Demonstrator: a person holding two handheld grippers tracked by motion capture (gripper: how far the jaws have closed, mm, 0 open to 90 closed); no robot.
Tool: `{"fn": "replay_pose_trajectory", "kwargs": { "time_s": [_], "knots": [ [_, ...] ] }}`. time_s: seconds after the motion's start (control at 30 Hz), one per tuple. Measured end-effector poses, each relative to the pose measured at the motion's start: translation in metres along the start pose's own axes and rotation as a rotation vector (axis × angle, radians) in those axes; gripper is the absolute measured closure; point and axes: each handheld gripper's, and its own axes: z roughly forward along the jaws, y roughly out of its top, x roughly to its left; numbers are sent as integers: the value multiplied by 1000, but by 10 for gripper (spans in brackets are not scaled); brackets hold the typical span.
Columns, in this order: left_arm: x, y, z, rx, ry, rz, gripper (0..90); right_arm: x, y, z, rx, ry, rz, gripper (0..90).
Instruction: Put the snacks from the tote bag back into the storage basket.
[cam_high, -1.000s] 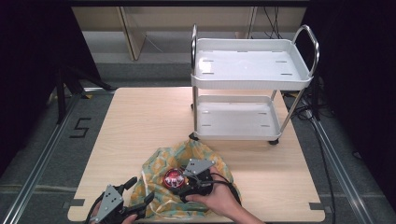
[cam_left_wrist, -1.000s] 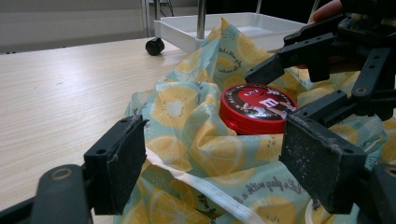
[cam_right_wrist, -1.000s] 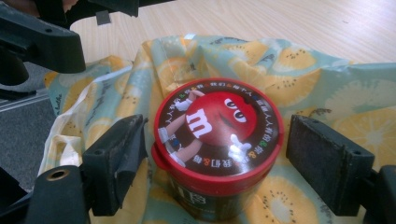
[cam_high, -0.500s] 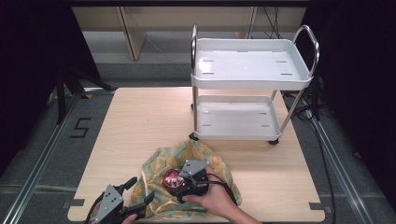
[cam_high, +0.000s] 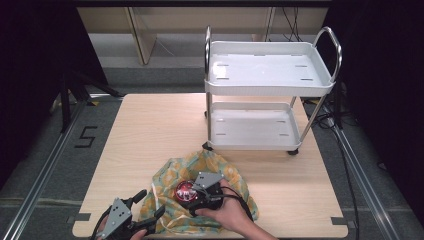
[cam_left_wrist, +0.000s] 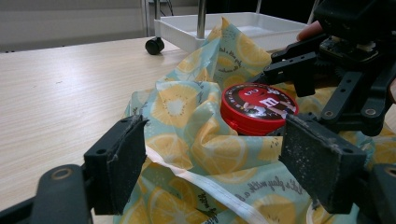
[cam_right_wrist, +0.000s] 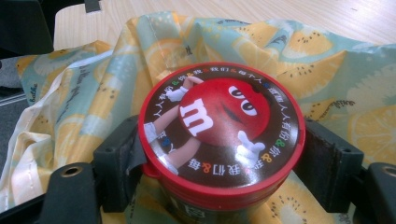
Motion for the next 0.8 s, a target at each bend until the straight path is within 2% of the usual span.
{"fn": "replay_pose_trajectory", "kwargs": {
  "time_s": [0.07,0.2,0.23,0.27,0.33,0.37,0.53,0.8],
  "knots": [
    [-1,0,0,-9,0,-6,217,1,-1,0,0,-2,7,255],
    [0,0,0,2,4,1,217,1,0,-1,-6,-9,-9,259],
    [0,0,0,-3,3,-2,217,2,0,-2,-5,-13,3,259],
    [1,0,0,-2,0,8,217,1,0,-1,-19,-11,-15,260],
    [1,1,0,-4,-1,14,217,1,0,-3,-18,-15,-2,260],
    [1,1,-1,0,2,14,217,1,0,-3,-17,-18,-17,260],
    [1,1,0,-3,0,14,217,2,3,-8,-28,-22,-3,260],
    [0,0,0,-2,3,6,217,2,8,-12,-49,-26,-12,260]
  ]
}}
